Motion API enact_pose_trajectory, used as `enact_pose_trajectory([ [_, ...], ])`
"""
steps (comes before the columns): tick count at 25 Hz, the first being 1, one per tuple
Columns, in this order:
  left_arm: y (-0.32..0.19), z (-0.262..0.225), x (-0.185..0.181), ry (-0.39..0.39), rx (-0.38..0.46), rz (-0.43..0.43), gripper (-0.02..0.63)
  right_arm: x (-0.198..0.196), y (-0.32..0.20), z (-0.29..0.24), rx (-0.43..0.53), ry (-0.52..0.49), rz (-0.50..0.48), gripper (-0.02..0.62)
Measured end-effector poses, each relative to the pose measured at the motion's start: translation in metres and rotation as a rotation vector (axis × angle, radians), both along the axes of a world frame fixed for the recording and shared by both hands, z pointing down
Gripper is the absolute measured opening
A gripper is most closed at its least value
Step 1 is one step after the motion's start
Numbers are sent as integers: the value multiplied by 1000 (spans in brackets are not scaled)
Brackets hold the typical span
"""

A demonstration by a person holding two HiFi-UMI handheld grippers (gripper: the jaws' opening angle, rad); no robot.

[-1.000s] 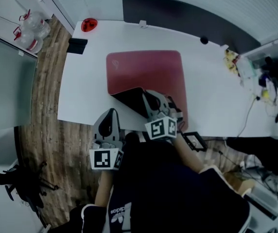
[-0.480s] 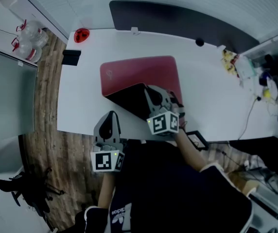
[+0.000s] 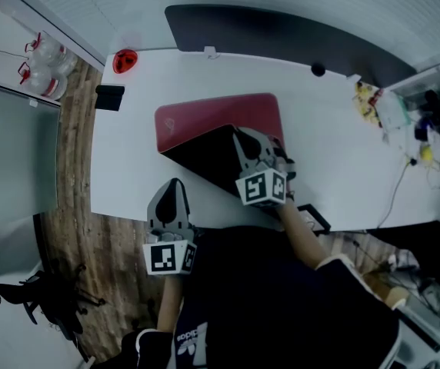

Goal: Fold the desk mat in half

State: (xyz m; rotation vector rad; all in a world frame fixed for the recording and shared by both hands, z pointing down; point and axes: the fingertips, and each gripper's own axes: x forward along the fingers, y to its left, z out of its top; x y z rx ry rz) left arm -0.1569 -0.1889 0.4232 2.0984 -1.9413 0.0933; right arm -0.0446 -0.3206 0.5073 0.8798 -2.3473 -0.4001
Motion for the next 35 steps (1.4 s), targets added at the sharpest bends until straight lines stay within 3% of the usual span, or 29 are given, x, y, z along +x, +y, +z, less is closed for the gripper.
enact_pose_trajectory([
  [15, -46, 21, 13, 0, -87, 46, 3, 70, -92, 54, -98, 31, 206, 17],
  [24, -61, 33, 14, 11, -127, 59, 3, 101, -112, 96, -204, 81, 287, 17],
  [35, -67, 41, 16, 22, -133, 82, 3, 144, -128, 114, -296, 62, 438, 18],
])
